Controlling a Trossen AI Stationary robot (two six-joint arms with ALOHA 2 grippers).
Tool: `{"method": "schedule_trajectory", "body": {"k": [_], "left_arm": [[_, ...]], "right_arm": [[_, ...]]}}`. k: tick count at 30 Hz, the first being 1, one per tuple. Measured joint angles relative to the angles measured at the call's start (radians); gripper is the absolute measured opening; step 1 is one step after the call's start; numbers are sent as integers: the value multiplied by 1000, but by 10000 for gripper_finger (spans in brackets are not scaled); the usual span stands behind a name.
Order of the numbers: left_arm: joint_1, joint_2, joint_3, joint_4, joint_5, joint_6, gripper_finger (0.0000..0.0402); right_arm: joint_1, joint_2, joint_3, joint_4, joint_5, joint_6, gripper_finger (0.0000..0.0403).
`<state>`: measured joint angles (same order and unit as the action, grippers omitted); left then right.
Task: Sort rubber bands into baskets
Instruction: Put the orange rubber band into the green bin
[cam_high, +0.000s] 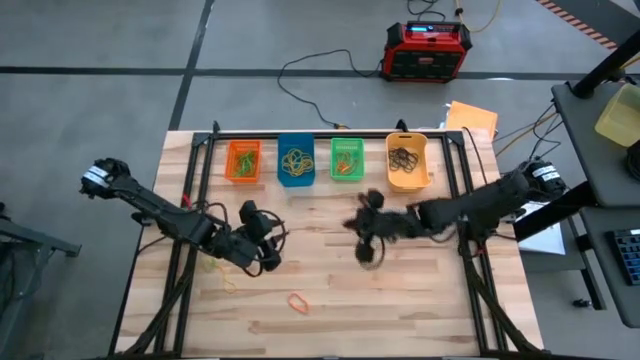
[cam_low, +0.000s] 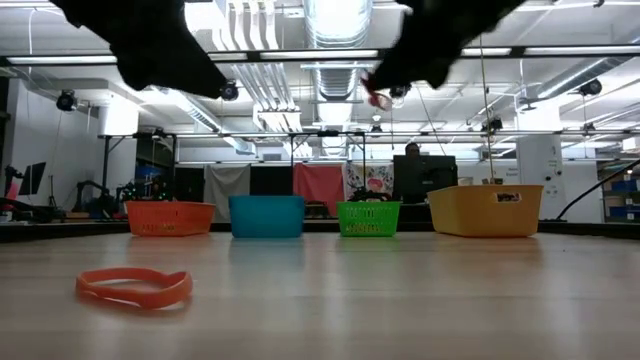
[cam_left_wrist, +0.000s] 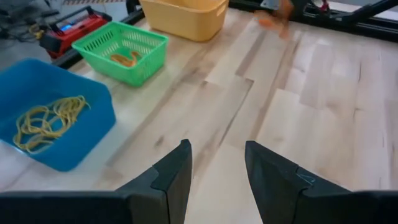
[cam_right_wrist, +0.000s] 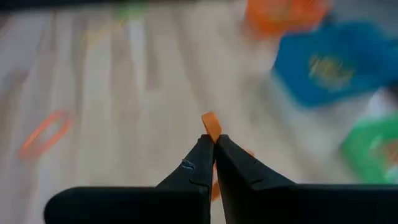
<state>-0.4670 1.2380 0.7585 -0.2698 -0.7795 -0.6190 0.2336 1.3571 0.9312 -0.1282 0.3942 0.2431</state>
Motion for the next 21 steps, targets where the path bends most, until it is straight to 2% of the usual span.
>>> {"method": "schedule_trajectory", "body": {"k": [5,10,15,21], "left_arm": [[-35,15,-3,0,0,-31,135],[-44,23,-3,0,0,-37,135],[-45,26,-3,-1,-16,-38,135],[-45,26,-3,-1,-18,-46,135]], "right_arm": [[-163,7,-2,175,0,-203,9],[-324,45,-4,292,-1,-287,9],[-467,138,-5,370,-2,-292,9],[-613,252,-5,399,-9,-162,9]]}}
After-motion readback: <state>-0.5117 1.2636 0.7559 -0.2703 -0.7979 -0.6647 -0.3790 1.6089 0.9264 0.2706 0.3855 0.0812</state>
